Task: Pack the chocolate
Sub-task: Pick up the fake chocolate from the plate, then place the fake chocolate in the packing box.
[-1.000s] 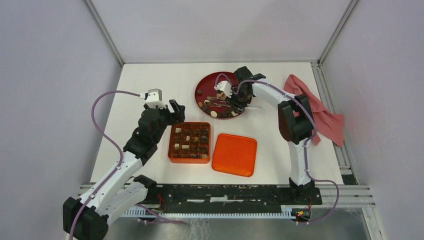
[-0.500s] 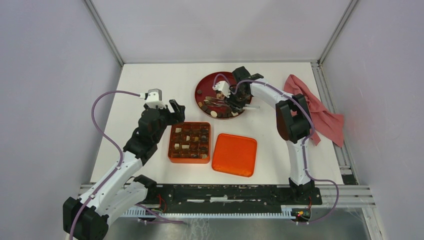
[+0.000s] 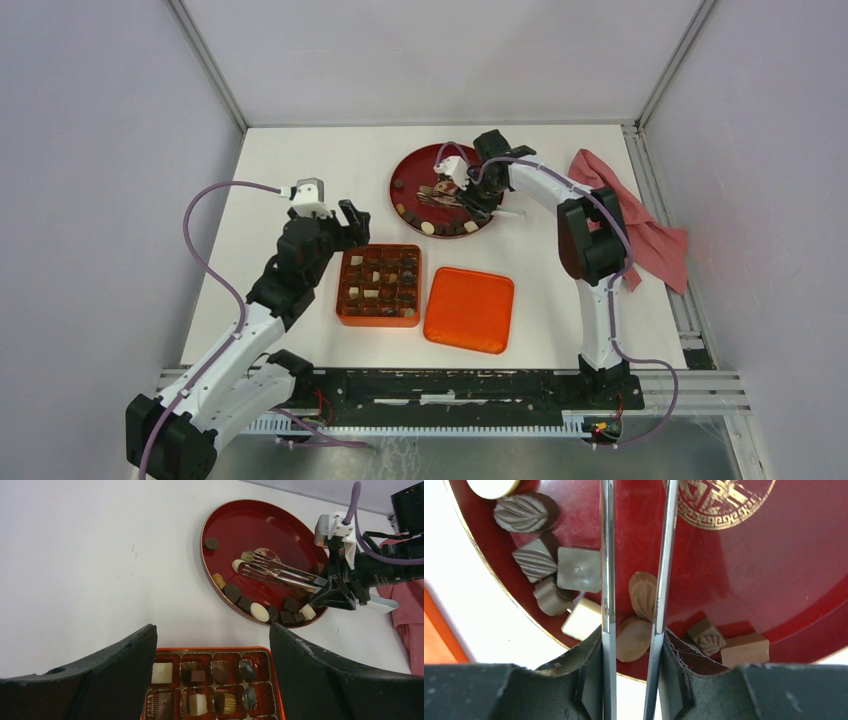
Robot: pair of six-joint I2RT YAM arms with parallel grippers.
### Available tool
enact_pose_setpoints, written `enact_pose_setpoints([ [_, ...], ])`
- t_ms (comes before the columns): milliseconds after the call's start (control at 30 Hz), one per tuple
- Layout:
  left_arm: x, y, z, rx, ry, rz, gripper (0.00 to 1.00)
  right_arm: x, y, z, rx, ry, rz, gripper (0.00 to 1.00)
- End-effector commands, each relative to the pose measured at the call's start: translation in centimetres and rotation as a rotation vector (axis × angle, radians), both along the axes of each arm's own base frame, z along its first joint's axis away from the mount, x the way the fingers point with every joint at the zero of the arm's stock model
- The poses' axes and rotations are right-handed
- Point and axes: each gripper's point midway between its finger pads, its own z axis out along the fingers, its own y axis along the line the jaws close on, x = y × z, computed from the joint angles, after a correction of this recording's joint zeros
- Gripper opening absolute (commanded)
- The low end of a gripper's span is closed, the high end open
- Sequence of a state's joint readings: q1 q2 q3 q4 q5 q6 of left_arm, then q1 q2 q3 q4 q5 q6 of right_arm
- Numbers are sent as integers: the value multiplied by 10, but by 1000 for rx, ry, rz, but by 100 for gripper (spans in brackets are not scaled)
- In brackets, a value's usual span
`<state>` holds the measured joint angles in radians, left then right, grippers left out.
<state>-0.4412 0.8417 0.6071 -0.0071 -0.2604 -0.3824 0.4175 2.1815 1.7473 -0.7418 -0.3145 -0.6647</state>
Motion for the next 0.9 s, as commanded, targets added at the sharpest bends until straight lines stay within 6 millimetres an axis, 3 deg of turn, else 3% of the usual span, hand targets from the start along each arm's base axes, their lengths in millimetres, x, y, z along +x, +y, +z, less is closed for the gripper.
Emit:
enact_pose_setpoints([
  [0, 0, -4, 10, -53, 1, 8, 88, 15, -1, 41, 79, -94, -34, 2],
  [167, -3, -3, 2, -66, 64, 26, 88, 9, -2, 55, 138, -99, -26, 0],
  [500, -15, -5, -37, -86, 248, 49, 87, -9, -6, 75, 223, -109, -4, 0],
  [867, -25, -1, -54, -64, 328, 68, 85, -39, 7, 113, 350, -102, 62, 0],
])
